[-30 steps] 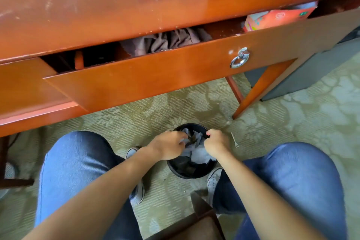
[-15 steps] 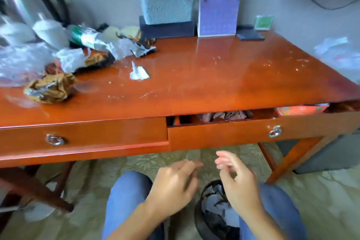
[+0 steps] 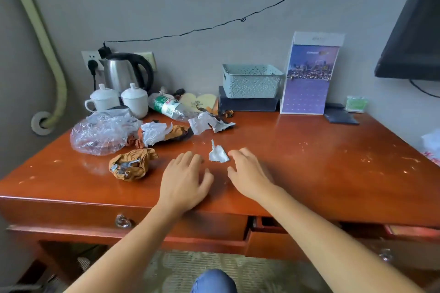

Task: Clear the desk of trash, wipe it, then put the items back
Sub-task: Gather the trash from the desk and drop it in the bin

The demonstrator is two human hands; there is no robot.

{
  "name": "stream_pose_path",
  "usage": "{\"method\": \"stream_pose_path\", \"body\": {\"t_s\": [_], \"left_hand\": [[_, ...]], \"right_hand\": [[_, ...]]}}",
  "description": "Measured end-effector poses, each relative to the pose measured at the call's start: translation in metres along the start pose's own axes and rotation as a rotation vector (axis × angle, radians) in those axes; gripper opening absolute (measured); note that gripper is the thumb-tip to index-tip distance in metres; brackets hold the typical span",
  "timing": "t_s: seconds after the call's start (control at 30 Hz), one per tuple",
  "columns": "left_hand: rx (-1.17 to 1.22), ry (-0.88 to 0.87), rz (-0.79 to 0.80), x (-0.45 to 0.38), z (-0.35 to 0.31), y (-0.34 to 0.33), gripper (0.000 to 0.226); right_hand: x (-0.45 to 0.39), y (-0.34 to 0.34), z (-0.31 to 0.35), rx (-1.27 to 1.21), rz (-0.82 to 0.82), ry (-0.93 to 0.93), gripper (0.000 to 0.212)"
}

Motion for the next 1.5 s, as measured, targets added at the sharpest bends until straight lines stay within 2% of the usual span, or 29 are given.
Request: {"method": "stream_pose_path", "body": {"t_s": [0.13, 0.27, 0.4, 0.5, 0.6, 0.67, 0.77, 0.8, 0.9, 1.07, 1.17, 1.23, 1.33, 1.5], "left_hand": [[0.01, -0.017, -0.031, -0.001, 0.001, 0.0, 0.024], [0.009, -0.025, -0.015, -0.001, -0.002, -0.003, 0.026], [0.006, -0.046, 0.001, -0.002, -0.002, -0.006, 0.024], [0.007, -0.045, 0.014, -0.003, -0.001, -0.007, 0.024], [0.015, -0.045, 0.005, -0.003, -0.002, -0.007, 0.023], [0.019, -0.043, 0.002, -0.003, -0.002, -0.007, 0.022], [0.019, -0.038, 0.005, -0.002, -0.002, -0.007, 0.022], [0.019, -0.037, 0.006, -0.002, -0.002, -0.007, 0.022], [0.021, -0.037, -0.012, -0.002, -0.003, -0.006, 0.021], [0.012, -0.03, -0.021, -0.001, -0.003, -0.005, 0.02], [0.008, -0.04, -0.002, 0.0, -0.005, -0.004, 0.021], [0.006, -0.065, 0.012, 0.001, -0.007, -0.002, 0.026], [0.044, -0.103, 0.034, 0.007, -0.019, -0.001, 0.04], [0.298, -0.067, 0.138, 0.014, -0.065, -0.015, 0.099]], "right_hand": [[-0.048, -0.022, 0.01, 0.098, 0.033, -0.033, 0.044], [-0.088, -0.025, 0.014, 0.179, -0.015, 0.027, 0.02], [-0.134, -0.003, 0.007, 0.154, -0.121, -0.01, 0.016], [-0.166, 0.008, 0.012, 0.141, -0.1, -0.022, 0.039], [-0.192, -0.007, 0.012, 0.124, 0.082, -0.057, 0.063], [-0.198, -0.026, 0.008, 0.116, 0.211, -0.09, 0.048], [-0.195, -0.03, 0.006, 0.119, 0.139, -0.079, 0.012], [-0.19, -0.026, 0.005, 0.119, 0.098, -0.069, 0.008], [-0.167, -0.017, -0.006, 0.115, 0.023, -0.067, 0.009], [-0.118, -0.005, -0.012, 0.236, 0.056, -0.01, 0.004], [-0.082, 0.008, -0.025, 0.231, 0.022, -0.024, 0.007], [-0.055, 0.016, -0.036, 0.201, -0.035, -0.042, 0.016], [-0.015, 0.025, -0.054, 0.143, -0.071, -0.075, 0.019], [0.042, 0.039, -0.086, 0.07, -0.148, -0.133, 0.021]]}}
Point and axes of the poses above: each hand's wrist, its own x-axis away from the middle knuckle, its own y-axis out of the back of the hand, z = x × y, the point moved 7 cm from there along -x, towards the middle knuckle, and after that the axes turned 4 degrees about -y, right-handed, at the moved point
